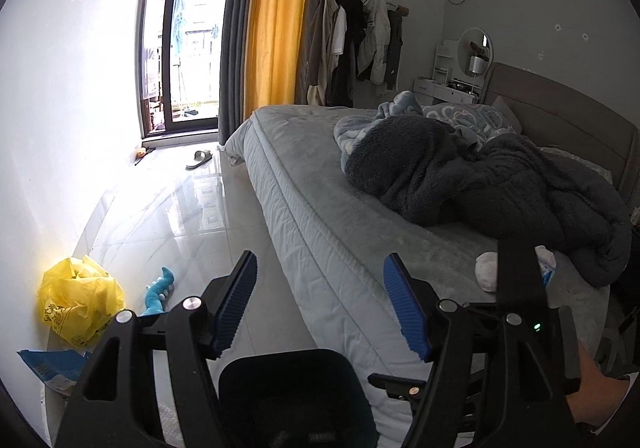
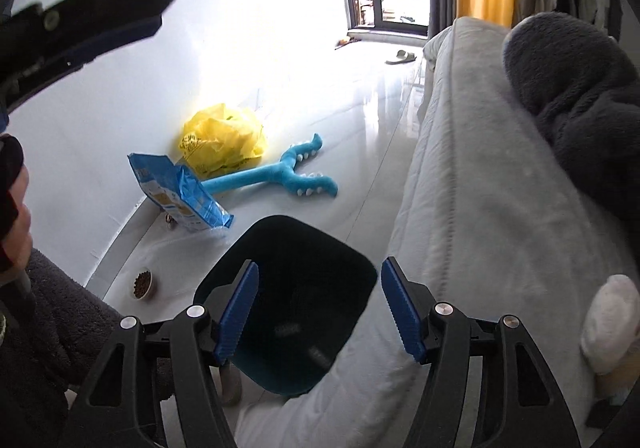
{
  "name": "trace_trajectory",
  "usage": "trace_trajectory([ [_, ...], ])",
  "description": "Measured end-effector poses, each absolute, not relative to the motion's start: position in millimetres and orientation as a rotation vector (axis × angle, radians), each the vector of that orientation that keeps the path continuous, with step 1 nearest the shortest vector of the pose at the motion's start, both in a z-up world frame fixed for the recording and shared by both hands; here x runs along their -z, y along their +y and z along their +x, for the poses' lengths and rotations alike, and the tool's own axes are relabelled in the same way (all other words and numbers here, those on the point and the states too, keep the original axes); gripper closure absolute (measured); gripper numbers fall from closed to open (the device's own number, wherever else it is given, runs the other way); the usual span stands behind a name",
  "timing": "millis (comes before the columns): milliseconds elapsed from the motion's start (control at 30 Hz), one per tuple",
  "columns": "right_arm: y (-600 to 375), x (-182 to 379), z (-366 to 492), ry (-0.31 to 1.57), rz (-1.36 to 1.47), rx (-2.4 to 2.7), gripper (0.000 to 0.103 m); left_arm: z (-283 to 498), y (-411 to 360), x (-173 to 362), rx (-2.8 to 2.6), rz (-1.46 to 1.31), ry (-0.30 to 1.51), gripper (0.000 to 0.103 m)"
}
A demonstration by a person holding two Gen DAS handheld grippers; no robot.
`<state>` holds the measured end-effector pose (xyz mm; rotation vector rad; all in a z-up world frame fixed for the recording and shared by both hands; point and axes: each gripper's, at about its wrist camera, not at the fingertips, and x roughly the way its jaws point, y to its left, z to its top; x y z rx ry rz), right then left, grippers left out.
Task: Collect trash
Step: 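Move the right gripper back to the trash pile on the bed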
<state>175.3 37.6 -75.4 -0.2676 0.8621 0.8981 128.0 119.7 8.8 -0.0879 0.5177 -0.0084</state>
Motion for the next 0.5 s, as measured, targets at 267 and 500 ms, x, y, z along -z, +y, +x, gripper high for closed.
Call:
trace_trajectory([
  [267,-37.6,47.9,190.2,0.763,-0.213,-0.8,0.038,146.8,77.6,-4.8,0.08,-0.1,0.534,0.029],
  [500,-94.8,37.7,202.0,0.731,-0.161,-0.724,0.038,161.7,40.6,6.9,0.127,-0.079,0.559,0.027],
])
